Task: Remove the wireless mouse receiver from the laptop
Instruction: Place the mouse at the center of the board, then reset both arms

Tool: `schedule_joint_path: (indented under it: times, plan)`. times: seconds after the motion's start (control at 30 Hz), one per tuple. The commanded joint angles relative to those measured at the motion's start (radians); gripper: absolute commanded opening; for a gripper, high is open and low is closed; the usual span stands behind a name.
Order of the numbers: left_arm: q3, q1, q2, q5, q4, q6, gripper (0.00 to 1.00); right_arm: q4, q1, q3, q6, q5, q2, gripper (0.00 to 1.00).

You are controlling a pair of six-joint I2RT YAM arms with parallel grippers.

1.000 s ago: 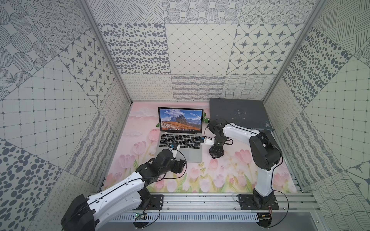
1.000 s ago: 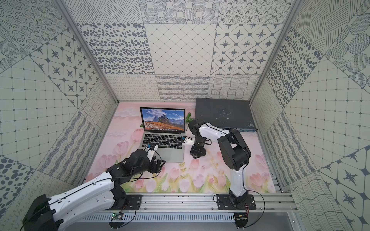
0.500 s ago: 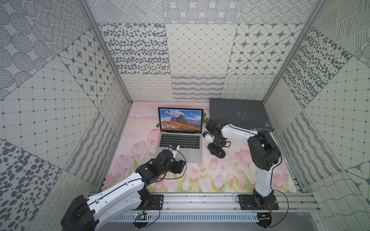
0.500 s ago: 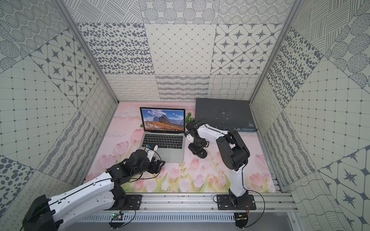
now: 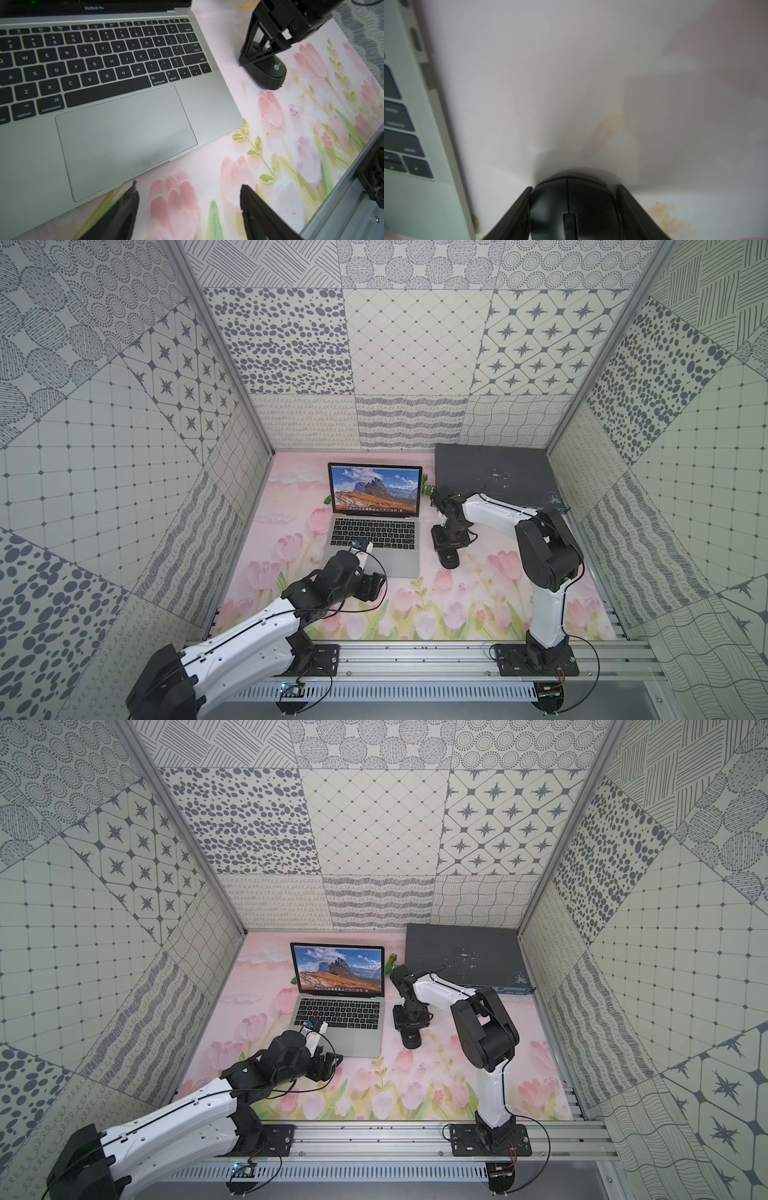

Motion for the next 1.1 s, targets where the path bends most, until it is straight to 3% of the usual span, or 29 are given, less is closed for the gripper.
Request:
schedule_joint_path:
  times: [0.0, 0.03, 0.07, 0.1, 0.27, 0.37, 0.47, 0.57, 0.67, 0.8, 0.97, 1.07]
  plan:
    - [0.006, 0.002, 0.001, -0.008, -0.009, -0.009, 0.80, 0.014, -0.047, -0.056, 0.102, 0.044, 0.041, 0.70]
    - [0.008, 0.002, -0.003, -0.015, -0.012, -0.009, 0.80, 0.018, -0.044, -0.057, 0.103, 0.050, 0.018, 0.78]
    - [0.008, 0.002, -0.011, -0.024, -0.013, -0.008, 0.81, 0.021, -0.044, -0.057, 0.102, 0.052, -0.006, 0.93]
    - [0.008, 0.002, -0.022, -0.032, -0.013, -0.006, 0.81, 0.022, -0.045, -0.056, 0.100, 0.054, -0.032, 0.96]
    - [0.050, 0.002, -0.087, -0.161, -0.034, 0.038, 0.87, 0.027, -0.084, -0.030, 0.059, 0.116, -0.207, 0.97]
    - [0.084, 0.002, -0.112, -0.338, -0.001, 0.125, 0.89, 0.078, -0.134, -0.024, 0.005, 0.253, -0.316, 0.97]
    - [0.144, 0.002, -0.094, -0.567, 0.028, 0.251, 0.89, 0.256, -0.209, -0.144, -0.016, 0.419, -0.460, 0.97]
    - [0.123, 0.013, -0.035, -0.687, 0.212, 0.443, 0.92, 0.484, -0.278, -0.320, -0.152, 0.433, -0.583, 0.97]
    - [0.010, 0.100, -0.008, -0.589, 0.470, 0.544, 0.92, 0.788, -0.285, -0.546, -0.316, 0.502, -0.691, 0.97]
    - [-0.114, 0.377, 0.112, -0.300, 0.747, 0.462, 0.91, 1.194, -0.318, -0.806, -0.387, 0.510, -0.743, 0.97]
    - [-0.160, 0.542, 0.484, -0.215, 1.197, 0.520, 0.93, 1.692, -0.372, -1.007, -0.400, 0.472, -0.600, 0.97]
    - [-0.107, 0.607, 0.588, -0.079, 1.186, 0.435, 0.91, 1.855, -0.404, -1.034, -0.394, 0.416, -0.492, 0.97]
